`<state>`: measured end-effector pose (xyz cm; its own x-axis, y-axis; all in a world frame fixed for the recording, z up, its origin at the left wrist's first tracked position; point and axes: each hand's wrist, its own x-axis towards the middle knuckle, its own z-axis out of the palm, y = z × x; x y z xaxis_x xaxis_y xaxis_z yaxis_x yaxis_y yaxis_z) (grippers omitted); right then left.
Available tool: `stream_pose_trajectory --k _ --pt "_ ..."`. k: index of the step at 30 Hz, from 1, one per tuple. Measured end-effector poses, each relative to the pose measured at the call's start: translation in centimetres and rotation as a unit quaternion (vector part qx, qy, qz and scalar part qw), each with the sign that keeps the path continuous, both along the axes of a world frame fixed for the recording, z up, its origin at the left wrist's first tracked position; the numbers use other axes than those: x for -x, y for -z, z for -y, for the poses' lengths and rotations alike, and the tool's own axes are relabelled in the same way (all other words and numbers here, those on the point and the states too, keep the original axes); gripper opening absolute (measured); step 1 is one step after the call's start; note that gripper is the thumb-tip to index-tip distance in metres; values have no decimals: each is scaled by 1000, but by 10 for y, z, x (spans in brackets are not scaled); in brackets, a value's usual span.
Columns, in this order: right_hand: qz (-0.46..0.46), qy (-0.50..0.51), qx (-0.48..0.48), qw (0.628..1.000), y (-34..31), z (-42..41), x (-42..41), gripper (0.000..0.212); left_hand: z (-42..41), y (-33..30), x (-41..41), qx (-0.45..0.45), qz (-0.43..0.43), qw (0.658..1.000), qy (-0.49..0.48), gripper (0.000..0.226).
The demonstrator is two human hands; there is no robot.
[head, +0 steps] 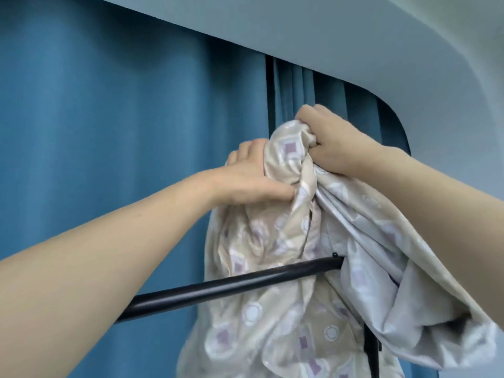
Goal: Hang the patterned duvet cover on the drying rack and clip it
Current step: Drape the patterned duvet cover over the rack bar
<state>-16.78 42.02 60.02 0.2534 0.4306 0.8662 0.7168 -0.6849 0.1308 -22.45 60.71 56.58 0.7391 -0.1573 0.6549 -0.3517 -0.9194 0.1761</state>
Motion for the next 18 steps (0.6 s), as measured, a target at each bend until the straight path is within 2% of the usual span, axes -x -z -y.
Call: stream_pose_trajectory --k 2,3,4,6,7,9,11,13,14,15,18 --pt "-36 -26 8 999 3 0 -6 30 8 -3 -9 38 -6 999 16 49" --pt "-53 -37 0 998 6 2 -8 29 10 -5 -15 76 9 996 38 26" --pt "-66 -47 -19 997 10 4 -9 28 12 -6 -21 128 24 990 61 12" --pt "-94 -79 -71 990 20 11 -6 32 14 -7 -37 248 46 963 96 5" --pt "-131 -102 -92 982 26 17 -3 43 13 -6 -44 296 56 948 104 6" --pt "-264 -95 -85 956 38 35 2 91 11 -4 -54 363 70 922 117 19" --pt "-383 36 0 923 55 54 1 132 8 -2 -59 399 73 906 123 18" --pt "-428 173 68 885 75 66 -7 147 7 0 -61 429 79 887 151 13" --pt "-434 207 69 874 84 68 -14 143 8 1 -62 449 80 873 172 15" --pt "-427 216 54 877 92 69 -22 127 10 2 -63 465 79 861 192 18" --pt "-317 209 4 925 102 66 -49 40 14 6 -64 476 77 846 227 21"
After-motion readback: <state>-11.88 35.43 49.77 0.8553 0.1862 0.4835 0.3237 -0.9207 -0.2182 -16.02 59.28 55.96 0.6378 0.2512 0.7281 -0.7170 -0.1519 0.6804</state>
